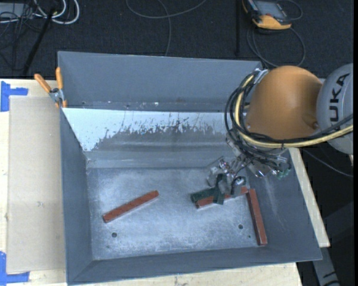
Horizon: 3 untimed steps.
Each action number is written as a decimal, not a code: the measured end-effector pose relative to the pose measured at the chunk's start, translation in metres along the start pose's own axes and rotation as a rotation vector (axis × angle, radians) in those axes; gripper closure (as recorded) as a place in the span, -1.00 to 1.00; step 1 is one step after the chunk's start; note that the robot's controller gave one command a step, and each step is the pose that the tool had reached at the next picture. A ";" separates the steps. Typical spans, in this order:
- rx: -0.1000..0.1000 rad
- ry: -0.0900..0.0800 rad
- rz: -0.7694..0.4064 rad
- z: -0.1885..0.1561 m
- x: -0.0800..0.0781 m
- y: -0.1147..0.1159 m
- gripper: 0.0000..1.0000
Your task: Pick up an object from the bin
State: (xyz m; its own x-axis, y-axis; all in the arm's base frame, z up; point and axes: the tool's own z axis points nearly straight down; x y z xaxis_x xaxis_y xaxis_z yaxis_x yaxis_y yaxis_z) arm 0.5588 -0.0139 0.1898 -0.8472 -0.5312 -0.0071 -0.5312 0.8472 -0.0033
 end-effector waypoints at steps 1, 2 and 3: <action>-0.002 0.002 -0.306 -0.042 -0.018 0.001 1.00; -0.005 0.004 -0.301 -0.041 -0.017 0.001 -1.00; -0.012 0.009 -0.645 0.075 -0.053 0.049 -1.00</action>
Offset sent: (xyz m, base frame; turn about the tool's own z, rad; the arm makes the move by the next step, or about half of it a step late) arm 0.0131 0.0092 0.0419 -0.3066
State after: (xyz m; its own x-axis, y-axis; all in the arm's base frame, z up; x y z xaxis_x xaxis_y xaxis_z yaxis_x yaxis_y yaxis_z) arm 0.5782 0.0556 0.1153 -0.3580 -0.9337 0.0010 -0.9337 0.3580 0.0075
